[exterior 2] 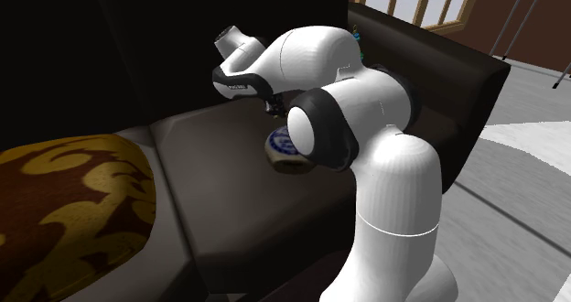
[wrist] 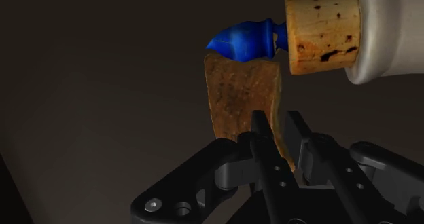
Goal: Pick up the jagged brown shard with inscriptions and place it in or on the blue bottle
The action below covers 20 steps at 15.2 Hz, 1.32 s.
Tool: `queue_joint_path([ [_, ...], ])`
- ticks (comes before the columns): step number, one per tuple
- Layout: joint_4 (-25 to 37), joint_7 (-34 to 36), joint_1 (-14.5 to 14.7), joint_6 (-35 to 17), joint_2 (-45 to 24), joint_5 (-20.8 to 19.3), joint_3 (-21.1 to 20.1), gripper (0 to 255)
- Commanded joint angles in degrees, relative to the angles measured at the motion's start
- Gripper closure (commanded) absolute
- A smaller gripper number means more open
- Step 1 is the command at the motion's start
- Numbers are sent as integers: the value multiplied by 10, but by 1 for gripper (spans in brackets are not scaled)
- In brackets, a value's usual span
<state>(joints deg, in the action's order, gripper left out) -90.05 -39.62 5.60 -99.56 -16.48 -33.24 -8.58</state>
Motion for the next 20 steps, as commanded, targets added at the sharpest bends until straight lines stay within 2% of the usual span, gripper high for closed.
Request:
queue_joint_path([
  [1,11,-6,1,11,0,2,0,255],
  [5,22,-13,1,23,3,3,-1,255],
  [6,22,-13,1,23,3,3,-1,0],
  [7,-12,-107,-62,-54,34,123,-3,0],
  [8,-30,-218,-126,-102,44,256,-10,0],
  [9,-32,-309,-170,-115,38,362,-14,0],
  [16,-67,-308,-169,-164,24,359,-17,0],
  [20,-69,-307,-169,-168,22,359,-17,0],
])
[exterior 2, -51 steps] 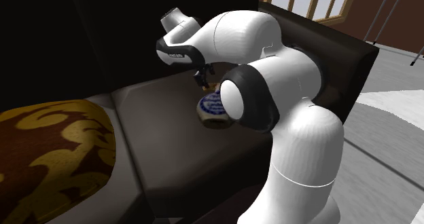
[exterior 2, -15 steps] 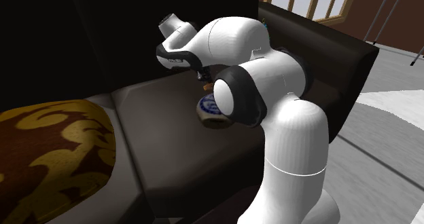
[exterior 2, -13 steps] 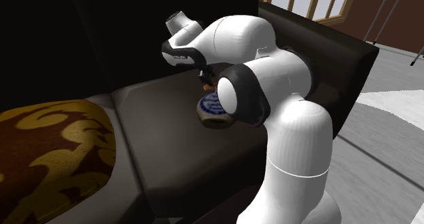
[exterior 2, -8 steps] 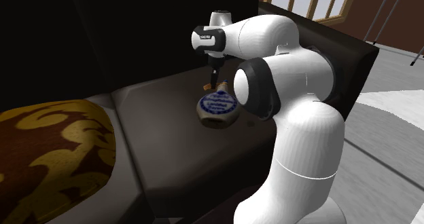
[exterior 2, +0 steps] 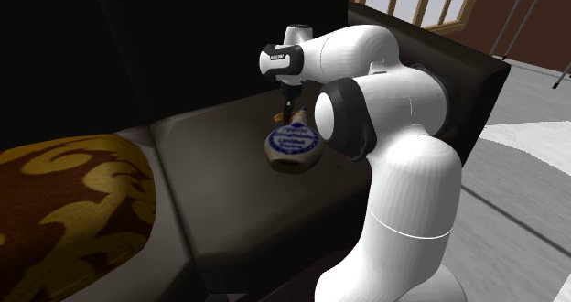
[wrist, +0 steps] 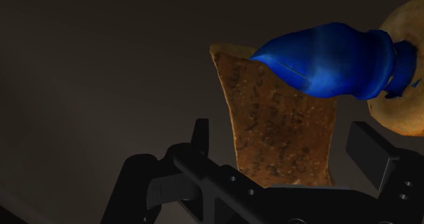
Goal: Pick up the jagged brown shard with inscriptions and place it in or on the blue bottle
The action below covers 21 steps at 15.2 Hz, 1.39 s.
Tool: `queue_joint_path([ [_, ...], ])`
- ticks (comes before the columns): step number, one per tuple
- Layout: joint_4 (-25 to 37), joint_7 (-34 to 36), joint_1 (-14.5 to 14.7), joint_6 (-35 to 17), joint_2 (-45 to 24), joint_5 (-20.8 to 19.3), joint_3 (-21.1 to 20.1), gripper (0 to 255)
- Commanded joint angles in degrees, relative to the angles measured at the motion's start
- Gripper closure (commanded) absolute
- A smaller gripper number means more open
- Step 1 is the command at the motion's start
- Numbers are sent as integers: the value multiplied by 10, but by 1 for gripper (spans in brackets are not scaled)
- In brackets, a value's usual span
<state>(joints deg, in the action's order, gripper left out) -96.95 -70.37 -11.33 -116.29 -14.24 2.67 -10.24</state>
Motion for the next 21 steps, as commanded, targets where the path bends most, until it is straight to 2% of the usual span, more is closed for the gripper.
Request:
queue_joint_path([
  [1,0,0,0,-1,0,0,0,0],
  [4,0,0,0,-1,0,0,0,0],
  [5,0,0,0,-1,0,0,0,255],
  [14,0,0,0,-1,0,0,0,255],
  [21,43,3,0,50,8,0,0,255],
])
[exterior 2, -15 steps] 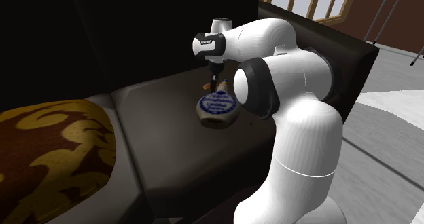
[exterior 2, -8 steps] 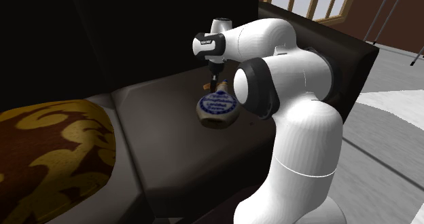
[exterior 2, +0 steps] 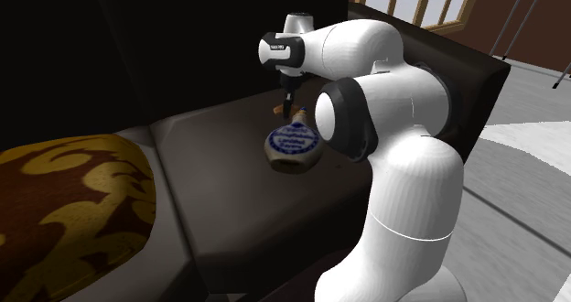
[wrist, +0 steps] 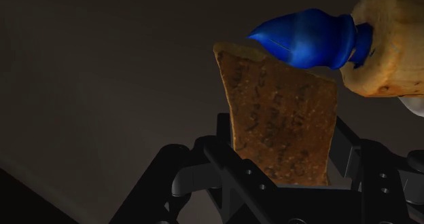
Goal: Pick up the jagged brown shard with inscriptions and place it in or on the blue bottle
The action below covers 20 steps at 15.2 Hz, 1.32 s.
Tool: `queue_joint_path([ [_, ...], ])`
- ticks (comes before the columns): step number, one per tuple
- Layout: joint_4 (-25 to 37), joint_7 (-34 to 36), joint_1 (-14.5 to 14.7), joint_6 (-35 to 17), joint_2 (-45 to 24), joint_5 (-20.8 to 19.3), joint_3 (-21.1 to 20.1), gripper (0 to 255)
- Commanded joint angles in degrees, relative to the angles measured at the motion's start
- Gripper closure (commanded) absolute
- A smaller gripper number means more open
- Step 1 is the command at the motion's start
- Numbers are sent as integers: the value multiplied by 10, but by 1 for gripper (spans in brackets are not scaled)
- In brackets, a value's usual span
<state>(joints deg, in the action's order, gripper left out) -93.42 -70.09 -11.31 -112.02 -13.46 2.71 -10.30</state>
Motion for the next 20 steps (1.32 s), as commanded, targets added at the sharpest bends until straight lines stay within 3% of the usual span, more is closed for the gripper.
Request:
queue_joint_path([
  [1,15,1,0,15,1,0,0,255],
  [20,186,12,4,169,-17,-5,-1,255],
])
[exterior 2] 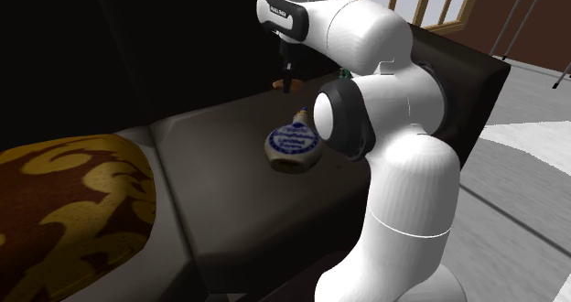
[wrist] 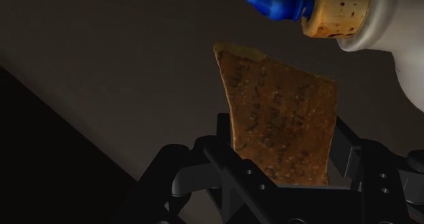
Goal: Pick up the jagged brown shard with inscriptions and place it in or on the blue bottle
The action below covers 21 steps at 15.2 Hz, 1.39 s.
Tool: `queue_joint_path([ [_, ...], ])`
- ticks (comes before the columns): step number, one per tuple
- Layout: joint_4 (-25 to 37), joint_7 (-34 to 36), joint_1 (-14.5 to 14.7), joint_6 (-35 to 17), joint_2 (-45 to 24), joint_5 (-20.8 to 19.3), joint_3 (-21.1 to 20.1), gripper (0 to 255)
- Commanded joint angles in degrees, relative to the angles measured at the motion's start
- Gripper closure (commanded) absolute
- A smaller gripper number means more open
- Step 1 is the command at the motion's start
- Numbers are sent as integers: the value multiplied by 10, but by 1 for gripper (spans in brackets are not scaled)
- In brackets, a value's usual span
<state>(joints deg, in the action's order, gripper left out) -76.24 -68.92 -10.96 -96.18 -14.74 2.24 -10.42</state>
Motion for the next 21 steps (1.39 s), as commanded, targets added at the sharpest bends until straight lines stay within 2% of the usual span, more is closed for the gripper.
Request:
queue_joint_path([
  [1,26,2,1,19,-7,-1,0,255],
  [2,34,2,1,26,-9,-2,0,255],
  [8,-178,-12,-12,-23,156,29,1,255],
  [15,-353,-26,-11,-32,323,58,9,255],
  [21,-408,-31,-9,-69,340,62,8,255],
])
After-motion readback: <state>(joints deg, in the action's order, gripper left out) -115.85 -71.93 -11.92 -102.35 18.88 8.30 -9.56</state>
